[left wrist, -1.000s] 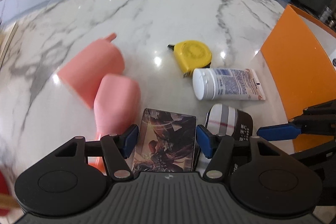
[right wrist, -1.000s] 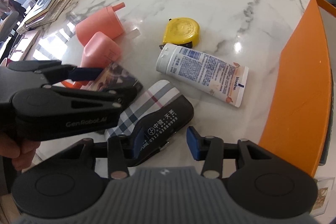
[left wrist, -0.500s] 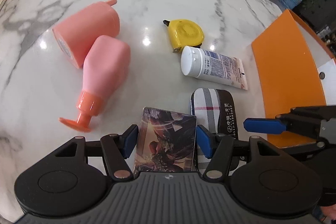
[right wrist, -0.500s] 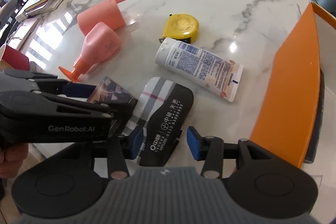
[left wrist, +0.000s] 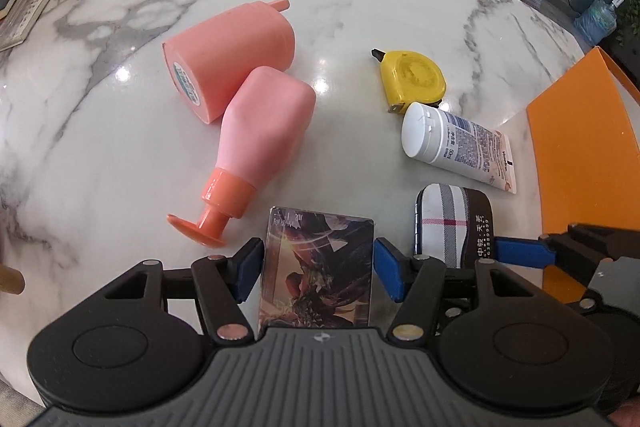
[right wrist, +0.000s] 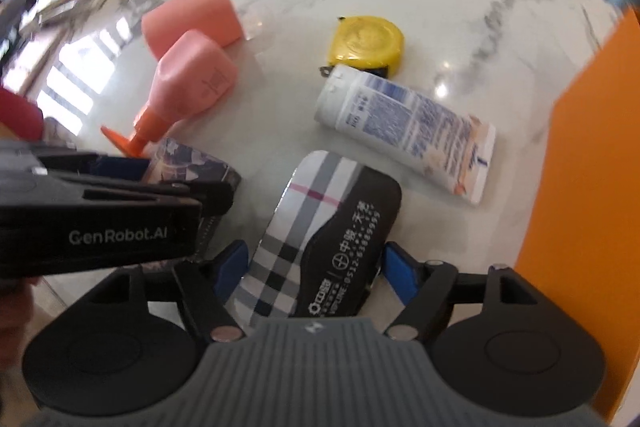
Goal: Organize rigid objects
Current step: 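Lift and carry the card pack and plaid case over the shoebox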
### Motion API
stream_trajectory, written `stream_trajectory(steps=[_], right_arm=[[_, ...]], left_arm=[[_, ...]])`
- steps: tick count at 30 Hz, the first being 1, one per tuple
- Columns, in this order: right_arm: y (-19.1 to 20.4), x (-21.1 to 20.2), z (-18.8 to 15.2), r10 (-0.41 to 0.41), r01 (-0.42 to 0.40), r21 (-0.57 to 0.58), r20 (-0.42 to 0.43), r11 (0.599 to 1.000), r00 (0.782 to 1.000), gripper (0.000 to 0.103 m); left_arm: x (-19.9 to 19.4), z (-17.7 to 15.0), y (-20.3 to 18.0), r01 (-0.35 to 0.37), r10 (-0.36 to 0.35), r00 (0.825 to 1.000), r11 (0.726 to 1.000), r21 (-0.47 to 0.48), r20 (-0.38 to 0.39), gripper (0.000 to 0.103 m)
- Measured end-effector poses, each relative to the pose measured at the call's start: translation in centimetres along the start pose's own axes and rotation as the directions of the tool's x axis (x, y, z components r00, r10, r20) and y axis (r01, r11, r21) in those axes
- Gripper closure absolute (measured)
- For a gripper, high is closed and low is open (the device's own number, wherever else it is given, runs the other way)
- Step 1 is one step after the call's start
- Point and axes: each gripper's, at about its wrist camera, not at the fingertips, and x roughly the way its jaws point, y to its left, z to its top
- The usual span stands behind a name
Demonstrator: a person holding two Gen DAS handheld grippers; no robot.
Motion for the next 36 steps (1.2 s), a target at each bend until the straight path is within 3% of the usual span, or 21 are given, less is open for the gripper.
stream_trajectory(steps=[13,16,20,26,30,36], right_arm=[[-0.2,-0.5,-1.3,-0.072,0.038,-0.233,-0.141,0.972,0.987,0.032],[-0.5,-0.8,-1.3,-0.069,0.042,-0.198,-0.129,0.979,0.989,0.031],[-1.5,-0.9,-0.9,-0.04,0.033,-0.066,-0.104,0.997,0.994,0.03],[-0.9,-0.2,-1.4,-0.076,0.072,-0.041,-0.086,0.997,0.993,0.03],[-0.5,-0.2,-1.7,-0.09,0.087,-0.054,-0.059,0.995,0.994,0.033],[-0.7,-0.5,-2.0,-0.078,0.075,-0.071,-0.042,0.995,0.996,0.035]], left_arm=[[0.3,-0.1,-0.9,-0.047,0.047,0.999,0.997,0.06,-0.006,0.031],[0.3,-0.2,-0.9,-0.047,0.047,0.999,0.997,0.057,-0.005,0.03],[0.3,-0.2,-1.0,-0.045,0.045,0.999,0.997,0.063,-0.008,0.024],[0.5,-0.4,-1.8,-0.061,0.063,0.998,0.992,0.111,-0.016,0.018],[0.5,-0.5,-2.5,-0.101,0.103,0.995,0.984,0.144,-0.005,0.035],[0.4,-0.4,-2.2,-0.098,0.098,0.995,0.986,0.133,0.005,0.037]])
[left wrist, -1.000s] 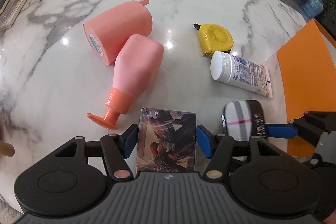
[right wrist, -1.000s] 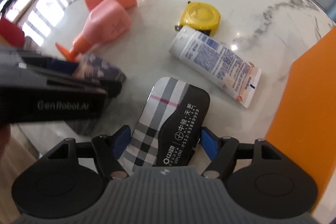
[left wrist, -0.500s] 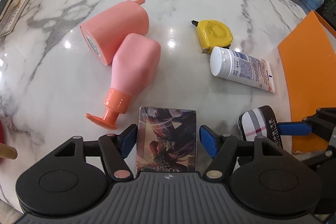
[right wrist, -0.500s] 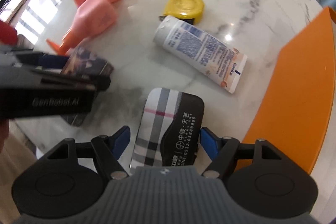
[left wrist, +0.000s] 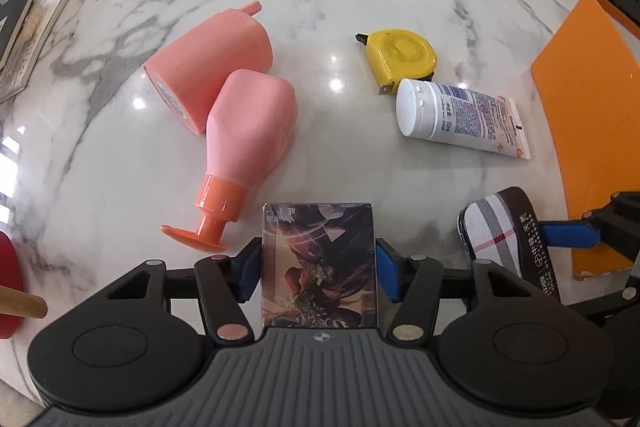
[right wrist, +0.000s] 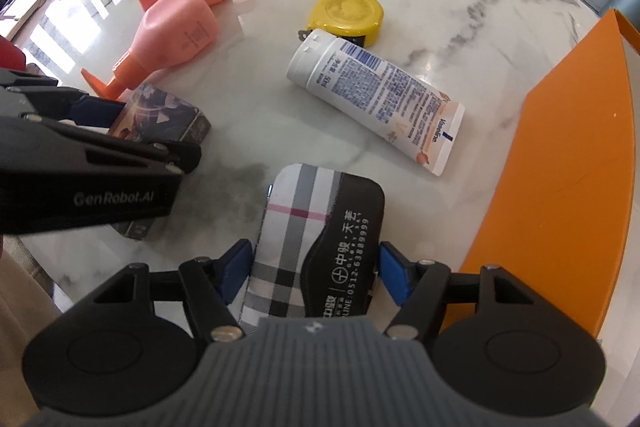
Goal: Organize rigid objects
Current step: 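Lift and carry the card pack and plaid case over the shoebox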
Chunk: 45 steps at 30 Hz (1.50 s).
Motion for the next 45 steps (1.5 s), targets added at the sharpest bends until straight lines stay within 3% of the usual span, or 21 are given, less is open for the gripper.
stream_trajectory(steps=[6,15,27,35,45], right_arm=[[-0.2,-0.8,-0.2,0.024,-0.024,-0.014,0.033,1.0,0.999,0.036],[-0.4,-3.9,0.1,0.044,-0.041,-0.027,0.12,0.999,0.992,0.036],[-2.7,-10.0,0.0,0.057,-0.073,0.042,0.29,0.996,0.955,0.036],[-6.7,-14.1,-1.6,0.006,-0.062,0.133,0.385,0.989,0.923,0.036],[-12.7,-16.0,-5.5,-0.066,-0.039,0.245,0.405,0.969,0.912,0.036]], left_arm=[[-0.9,0.1,0.1,0.076,-0.076,0.996,0.997,-0.002,0.036,0.037],[-3.6,1.0,1.0,0.178,-0.17,0.978,0.982,-0.062,0.122,0.038],[-9.0,2.2,0.0,0.19,-0.16,0.956,0.976,-0.104,0.246,0.038],[-11.7,3.2,-4.1,0.243,-0.22,0.932,0.969,-0.046,0.288,0.038],[-12.8,4.3,-11.8,0.294,-0.301,0.911,0.954,0.066,0.281,0.037]])
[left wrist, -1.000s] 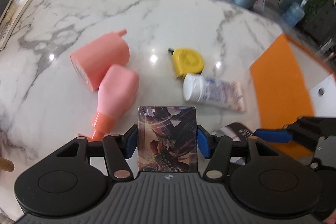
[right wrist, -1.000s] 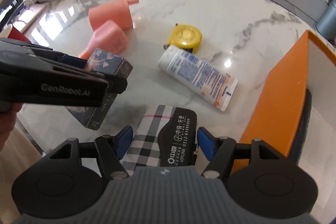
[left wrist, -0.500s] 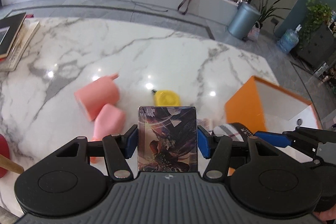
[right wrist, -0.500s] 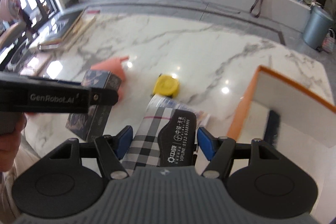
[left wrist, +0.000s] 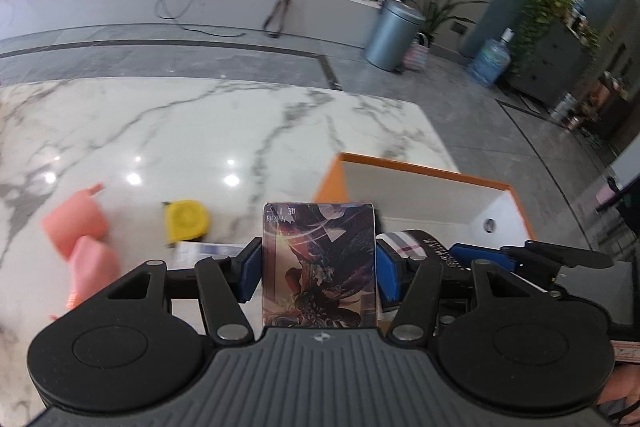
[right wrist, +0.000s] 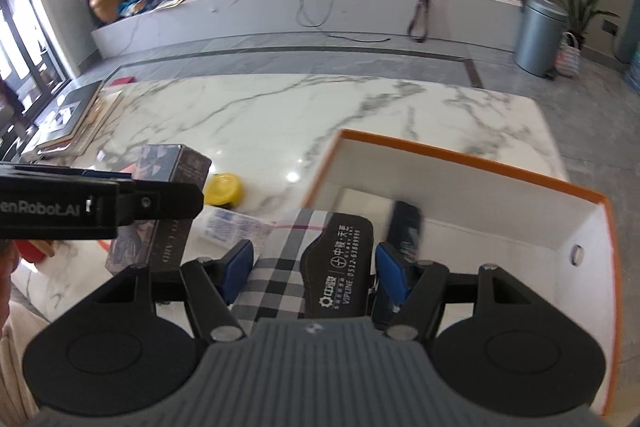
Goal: Organize rigid objects
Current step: 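Lift and carry the card pack and plaid case over the shoebox, then lower the plaid case into the shoebox beside the shampoo with the right gripper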
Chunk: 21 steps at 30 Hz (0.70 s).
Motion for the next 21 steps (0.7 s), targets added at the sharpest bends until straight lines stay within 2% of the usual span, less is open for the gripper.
stream_trajectory(steps=[4,5,6,7,9,12,16,19,21], right_arm=[[-2.7,-0.5,-0.7,-0.029,0.028,0.028,0.003,0.999,1.0,0.039],[-3.4,-0.6,-0.8,-0.039,0.039,0.033,0.005,0.999,0.999,0.095],[-4.2,-0.8,-1.0,-0.094,0.094,0.034,0.016,0.995,0.995,0.099],[-5.1,-0.9,-0.9,-0.096,0.095,0.049,0.017,0.994,0.995,0.103],[-7.6,-0.7,-0.9,-0.051,0.051,0.13,-0.009,0.99,0.999,0.103],[-8.8,0.2,-1.2,-0.106,0.108,0.096,-0.032,0.989,0.994,0.103],[-10.2,1.4,-2.3,-0.072,0.081,0.118,-0.078,0.99,0.994,0.103],[-10.9,2.5,-3.0,0.009,0.011,0.179,-0.113,0.984,0.994,0.098],[-10.7,2.9,-3.6,0.058,-0.029,0.213,-0.128,0.977,0.99,0.091]], left_arm=[[1.0,0.1,-2.8,0.024,-0.024,1.0,0.999,0.041,-0.005,0.037],[1.4,0.2,-3.6,0.029,-0.028,1.0,0.998,0.054,-0.009,0.037],[1.8,0.3,-4.3,0.034,-0.033,0.999,0.997,0.067,-0.014,0.037],[2.2,0.3,-5.0,0.038,-0.037,0.999,0.996,0.076,-0.019,0.037],[3.4,0.5,-6.4,0.048,-0.045,0.998,0.994,0.094,-0.036,0.037],[5.2,0.4,-7.9,0.048,-0.041,0.997,0.992,0.117,-0.064,0.037],[6.4,0.1,-8.5,0.037,-0.023,0.995,0.989,0.14,-0.095,0.038],[6.7,-0.1,-8.5,0.008,0.008,0.994,0.988,0.156,-0.107,0.037],[6.7,-0.2,-8.4,-0.001,0.018,0.994,0.988,0.156,-0.106,0.037]])
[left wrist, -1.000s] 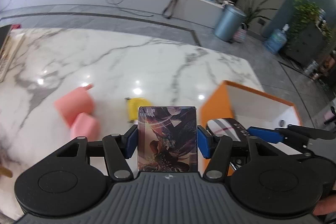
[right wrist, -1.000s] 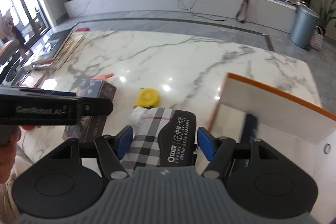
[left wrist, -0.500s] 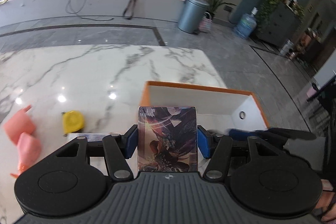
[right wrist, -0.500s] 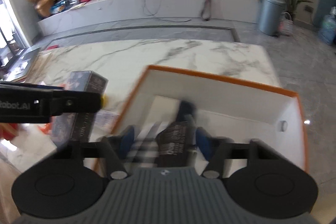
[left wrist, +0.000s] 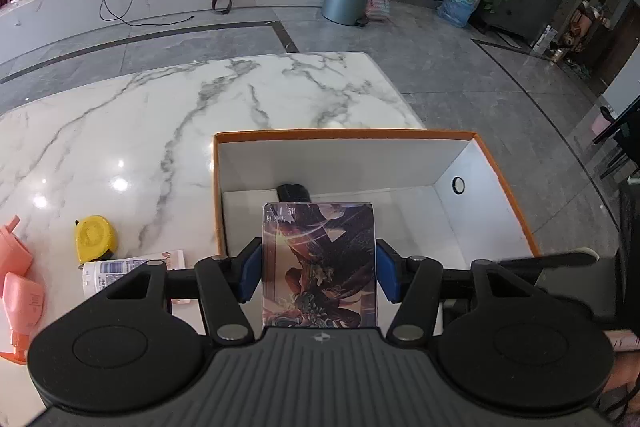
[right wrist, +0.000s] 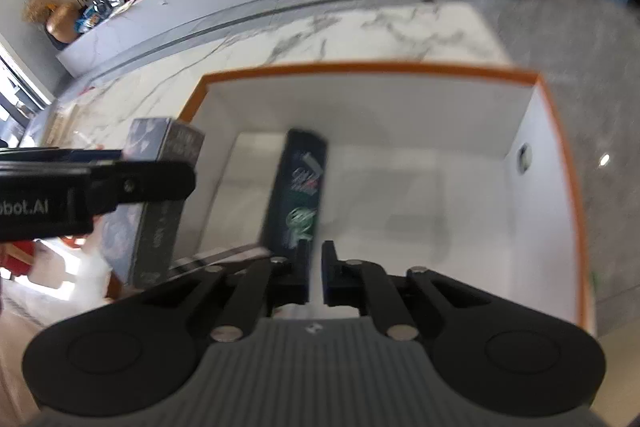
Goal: Organize rigid objects
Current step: 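Lower the plaid case into the shoebox beside the shampoo with the right gripper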
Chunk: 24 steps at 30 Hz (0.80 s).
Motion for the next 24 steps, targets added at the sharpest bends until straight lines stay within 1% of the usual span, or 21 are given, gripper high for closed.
stream_trajectory(steps=[1,2,5,6,8,11,12,15,19,21,22,24], right_arm=[[0.2,0.2,-0.2,0.018,-0.018,0.004,-0.009,1.0,1.0,0.084],[0.4,0.5,-0.4,0.037,-0.036,0.012,-0.018,0.999,0.999,0.074],[0.4,1.4,-0.8,0.09,-0.084,0.093,-0.059,0.992,0.994,0.063],[0.1,1.7,-1.0,0.112,-0.102,0.142,-0.068,0.985,0.991,0.06],[-0.4,2.4,-1.2,0.152,-0.128,0.243,-0.082,0.962,0.985,0.051],[-1.2,3.5,-1.5,0.216,-0.167,0.378,-0.093,0.911,0.972,0.048],[-1.1,3.7,-1.5,0.227,-0.174,0.393,-0.093,0.903,0.969,0.047],[-0.6,4.3,-1.4,0.24,-0.176,0.412,-0.108,0.894,0.965,0.045],[0.0,5.5,-0.9,0.28,-0.196,0.431,-0.139,0.881,0.95,0.044],[0.3,6.0,-1.0,0.313,-0.217,0.458,-0.145,0.862,0.939,0.053],[0.2,6.1,-1.1,0.318,-0.219,0.466,-0.145,0.857,0.937,0.058],[0.2,6.2,-1.2,0.323,-0.227,0.481,-0.127,0.847,0.938,0.06]], left_arm=[[0.0,0.0,0.0,-0.005,0.005,1.0,1.0,0.004,-0.003,0.037],[0.1,-0.1,0.0,-0.014,0.014,1.0,1.0,0.01,-0.007,0.037],[0.3,-0.4,-0.1,-0.054,0.054,0.998,0.998,0.034,-0.011,0.037],[0.4,-0.5,-0.2,-0.058,0.058,0.998,0.998,0.034,-0.011,0.037],[0.5,-0.6,-0.1,-0.05,0.051,0.999,0.998,0.03,-0.015,0.037],[0.5,-1.0,0.2,-0.052,0.052,0.999,0.998,0.027,-0.012,0.037],[0.4,-1.0,0.3,-0.058,0.058,0.998,0.998,0.028,-0.009,0.037],[0.4,-1.1,0.6,-0.064,0.064,0.998,0.998,0.029,-0.005,0.037],[0.4,-1.0,1.1,-0.052,0.052,0.999,0.999,0.012,0.003,0.037],[0.4,-1.0,1.2,-0.057,0.057,0.998,0.998,0.015,0.005,0.037],[0.3,-1.0,1.2,-0.049,0.049,0.999,0.999,0.011,0.009,0.037],[0.2,-0.9,1.5,-0.043,0.043,0.999,0.999,-0.001,0.01,0.037]])
